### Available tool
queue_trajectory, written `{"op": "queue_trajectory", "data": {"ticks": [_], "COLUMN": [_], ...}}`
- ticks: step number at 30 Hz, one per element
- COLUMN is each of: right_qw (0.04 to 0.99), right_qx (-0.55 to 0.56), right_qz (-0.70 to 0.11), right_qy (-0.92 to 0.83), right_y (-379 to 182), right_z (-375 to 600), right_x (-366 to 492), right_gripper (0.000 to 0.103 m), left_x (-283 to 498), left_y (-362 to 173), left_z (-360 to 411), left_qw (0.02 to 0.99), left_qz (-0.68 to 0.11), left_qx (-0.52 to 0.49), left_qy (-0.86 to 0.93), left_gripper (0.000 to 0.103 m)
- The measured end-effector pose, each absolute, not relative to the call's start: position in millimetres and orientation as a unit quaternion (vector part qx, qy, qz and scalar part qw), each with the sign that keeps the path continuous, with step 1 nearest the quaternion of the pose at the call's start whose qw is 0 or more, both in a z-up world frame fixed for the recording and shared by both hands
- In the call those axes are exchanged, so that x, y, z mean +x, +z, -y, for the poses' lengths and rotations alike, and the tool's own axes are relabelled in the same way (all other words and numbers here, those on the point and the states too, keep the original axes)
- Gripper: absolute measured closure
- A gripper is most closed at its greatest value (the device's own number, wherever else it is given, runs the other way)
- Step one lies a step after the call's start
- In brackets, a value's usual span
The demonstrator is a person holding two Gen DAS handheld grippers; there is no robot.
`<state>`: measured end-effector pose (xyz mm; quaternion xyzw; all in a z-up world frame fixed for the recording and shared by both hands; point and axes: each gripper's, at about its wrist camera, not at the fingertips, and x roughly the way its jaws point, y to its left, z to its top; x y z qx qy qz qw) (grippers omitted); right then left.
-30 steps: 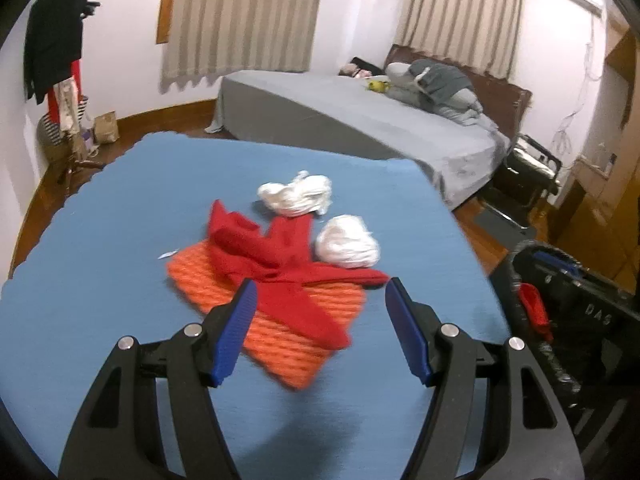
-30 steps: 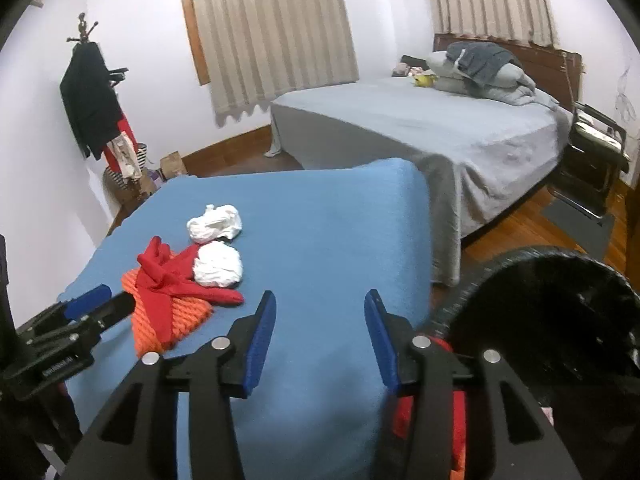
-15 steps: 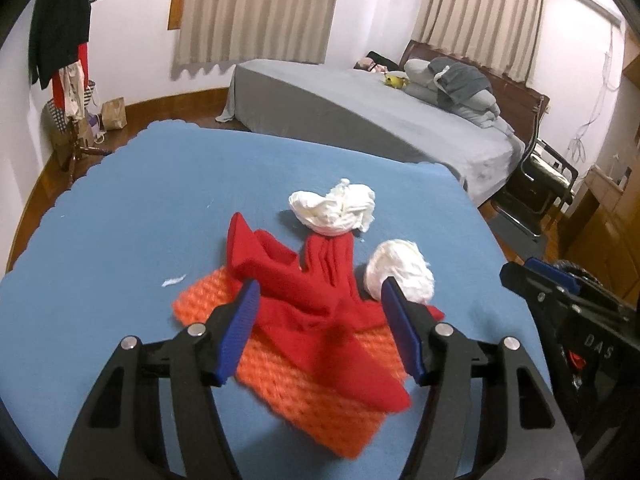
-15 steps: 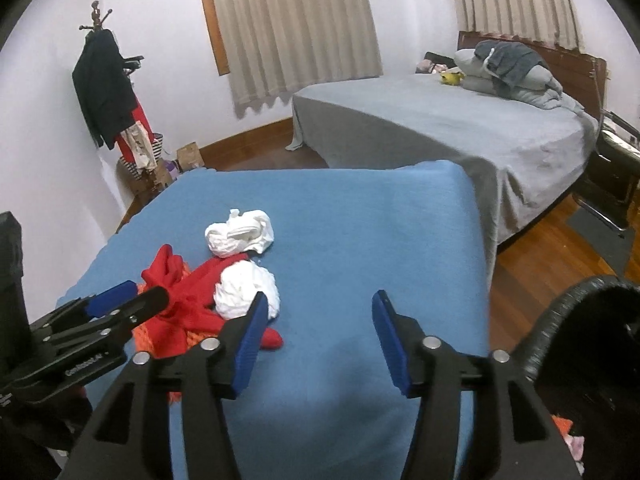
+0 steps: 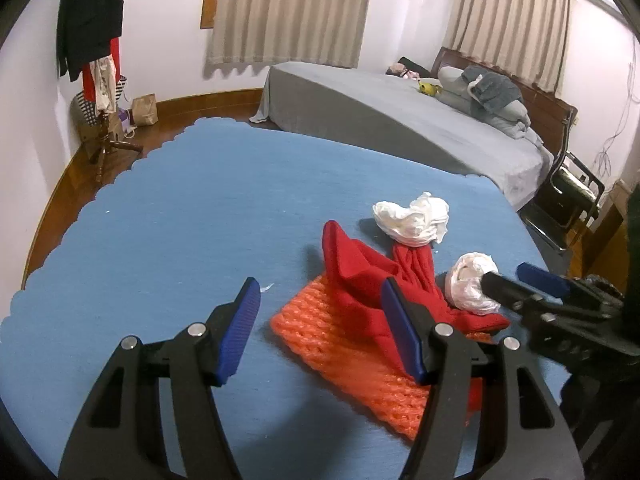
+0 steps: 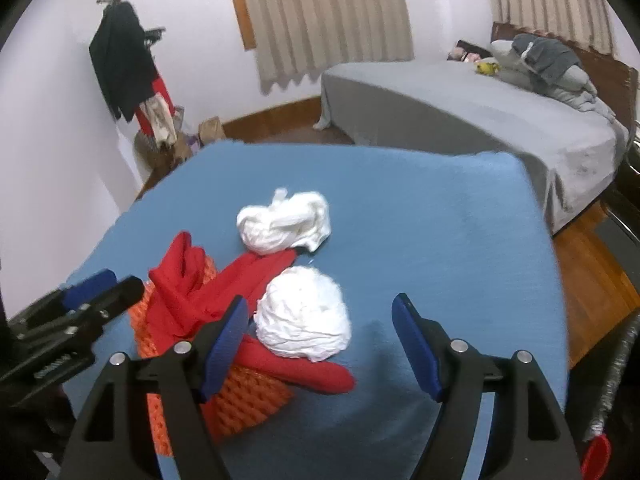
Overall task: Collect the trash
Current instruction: 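Grasp the red glove with the left gripper while the right gripper grasps the white cloth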
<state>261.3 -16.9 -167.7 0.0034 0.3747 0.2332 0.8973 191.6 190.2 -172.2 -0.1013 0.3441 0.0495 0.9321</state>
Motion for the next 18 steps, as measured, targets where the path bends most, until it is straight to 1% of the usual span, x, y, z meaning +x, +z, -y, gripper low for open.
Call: {"op": "queue_trajectory", "data": {"ticks": [1, 2, 3, 4, 5, 7, 14, 18], "right_qw": [0.892, 0.888, 0.885, 0.88, 0.873, 0.873, 0.889, 0.893], "right_qx": [0.0, -0.005, -0.011, -0.013, -0.007, -0.001, 0.027, 0.036], "right_qz": [-0.384, -0.392, -0.399, -0.406, -0.414, -0.412, -0.393, -0.39], "right_qy": [0.237, 0.24, 0.241, 0.247, 0.257, 0.261, 0.233, 0.219], "right_y": [-172, -176, -179, -182, -185, -183, -167, -163], "right_z": [13, 10, 8, 7, 8, 14, 49, 63], "right_x": [264, 267, 268, 270, 271, 271, 265, 263], "right_gripper": [0.03, 0.033, 0.039, 0.054, 0.062, 0.066, 0.067, 0.067], "left_x": [191, 191, 191, 191, 192, 193, 206, 218], "left_y": [-172, -171, -171, -170, -170, -169, -172, -181], "left_z": [-191, -191, -190, -189, -188, -183, -162, -150], "left_qw": [0.932, 0.933, 0.933, 0.933, 0.934, 0.935, 0.934, 0.928], "left_qz": [-0.344, -0.343, -0.343, -0.341, -0.341, -0.339, -0.341, -0.357], "left_qx": [-0.102, -0.102, -0.103, -0.103, -0.103, -0.103, -0.108, -0.105], "left_qy": [0.048, 0.047, 0.045, 0.042, 0.038, 0.031, 0.004, -0.002], "left_gripper": [0.042, 0.042, 0.042, 0.042, 0.042, 0.042, 0.042, 0.045]}}
